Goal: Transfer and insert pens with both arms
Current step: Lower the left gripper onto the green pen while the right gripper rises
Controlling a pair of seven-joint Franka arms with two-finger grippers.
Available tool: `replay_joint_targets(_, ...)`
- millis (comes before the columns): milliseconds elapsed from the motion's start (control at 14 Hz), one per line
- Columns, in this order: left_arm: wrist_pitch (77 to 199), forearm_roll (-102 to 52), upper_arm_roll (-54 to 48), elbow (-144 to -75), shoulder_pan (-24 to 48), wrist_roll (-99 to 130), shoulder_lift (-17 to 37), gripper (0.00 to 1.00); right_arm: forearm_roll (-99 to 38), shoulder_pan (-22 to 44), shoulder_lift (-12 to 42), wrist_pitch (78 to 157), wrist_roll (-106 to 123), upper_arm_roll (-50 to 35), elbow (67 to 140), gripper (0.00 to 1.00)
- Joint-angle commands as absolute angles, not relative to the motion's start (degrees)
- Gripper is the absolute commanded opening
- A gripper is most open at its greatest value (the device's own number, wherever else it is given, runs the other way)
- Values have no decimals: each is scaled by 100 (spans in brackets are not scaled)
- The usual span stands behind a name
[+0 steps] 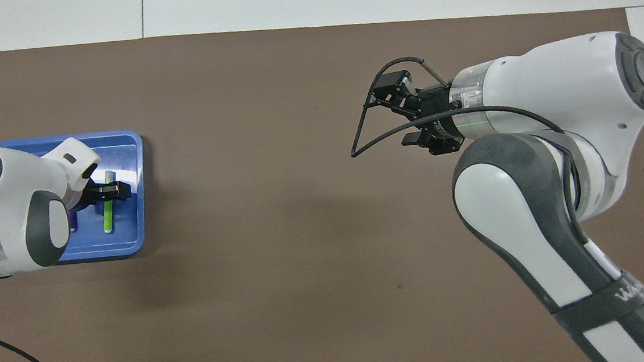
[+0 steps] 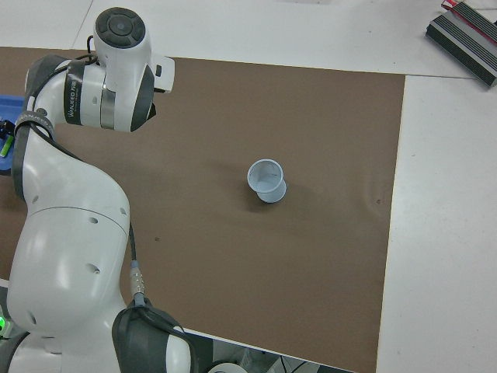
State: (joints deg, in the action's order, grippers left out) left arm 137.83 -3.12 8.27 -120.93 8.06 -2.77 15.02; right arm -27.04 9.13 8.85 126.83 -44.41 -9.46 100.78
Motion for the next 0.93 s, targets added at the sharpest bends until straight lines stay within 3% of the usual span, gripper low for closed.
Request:
replay_joint_targets(0, 13992, -404, 853, -12190, 835, -378, 1573, 40, -2874, 932, 782, 12884, -4526, -967, 10230, 100)
replay_joint_targets(214, 14080, -413, 853, -12225, 835, -343, 1573, 16, -2874, 949, 782, 12911, -4518, -958, 10239, 100)
replay_joint_targets(429, 14255, -413, 853, -12278, 844, -177, 1582, 0, -2874, 949, 782, 12903, -4526, -967, 10239, 100)
replay_joint_targets(857, 14159, -413, 861, -12191, 949, -27, 1573, 0, -2874, 1414, 747, 12981, -4772, -967, 10239, 100)
